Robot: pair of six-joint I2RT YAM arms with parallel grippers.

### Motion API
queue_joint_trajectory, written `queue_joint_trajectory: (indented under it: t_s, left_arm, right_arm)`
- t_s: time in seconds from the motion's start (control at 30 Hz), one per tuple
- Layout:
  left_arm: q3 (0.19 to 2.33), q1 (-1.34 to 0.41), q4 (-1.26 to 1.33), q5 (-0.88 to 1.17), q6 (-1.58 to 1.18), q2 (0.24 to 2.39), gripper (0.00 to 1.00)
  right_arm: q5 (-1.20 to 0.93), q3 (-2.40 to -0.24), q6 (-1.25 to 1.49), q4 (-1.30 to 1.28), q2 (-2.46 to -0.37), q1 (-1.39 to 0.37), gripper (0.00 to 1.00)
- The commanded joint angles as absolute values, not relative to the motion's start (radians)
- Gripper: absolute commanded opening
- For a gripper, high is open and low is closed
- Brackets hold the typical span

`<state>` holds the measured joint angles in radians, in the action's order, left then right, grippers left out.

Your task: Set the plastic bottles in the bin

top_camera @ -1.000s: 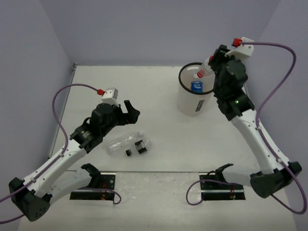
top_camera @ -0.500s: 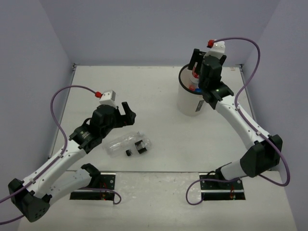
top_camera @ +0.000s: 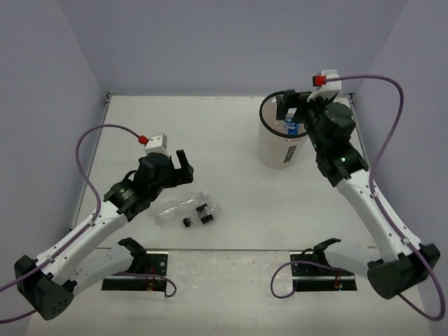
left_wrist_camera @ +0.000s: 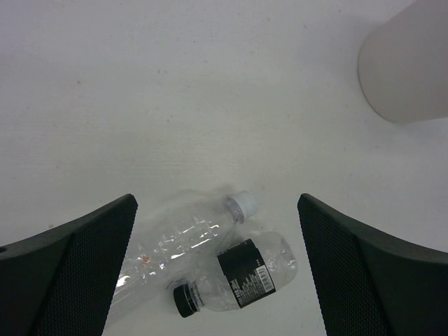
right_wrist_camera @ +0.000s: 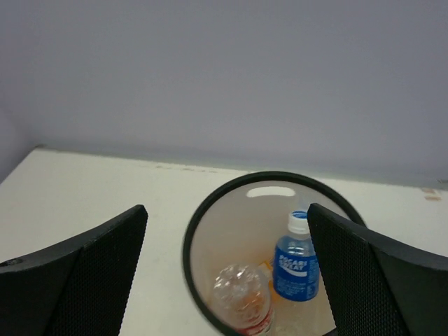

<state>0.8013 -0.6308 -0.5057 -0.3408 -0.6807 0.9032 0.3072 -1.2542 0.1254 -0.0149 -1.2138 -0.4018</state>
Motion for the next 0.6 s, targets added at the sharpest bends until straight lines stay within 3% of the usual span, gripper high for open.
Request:
queue_joint_trajectory:
  t_s: [0.0,0.13,0.37,0.57]
  left_arm:
    - [0.839,-0.632,-0.516,-0.390,-0.703,0.910,1.00]
    - [0.857,-0.632,-0.551,-0.393,-0.719,0.946,1.00]
    - [0.883,-0.632,-0.607,-0.364,-0.746,0.993,1.00]
    - [0.842,-0.632,-0.799,-0.316,-0.806,0.988,1.00]
  right_arm:
    - [-0.345,-1.133,-0.073,0.024,-0.994,-0.406,0.99]
    - [-0.607,-1.100,-0.077,-0.172,-0.950,-0.418,0.99]
    - [-0.444,-0.973,-0.127,-0.192,-0.967,-0.572,0.99]
    - [-0.664,-0.878,0.012,-0.121,-1.025,-0.638,0.99]
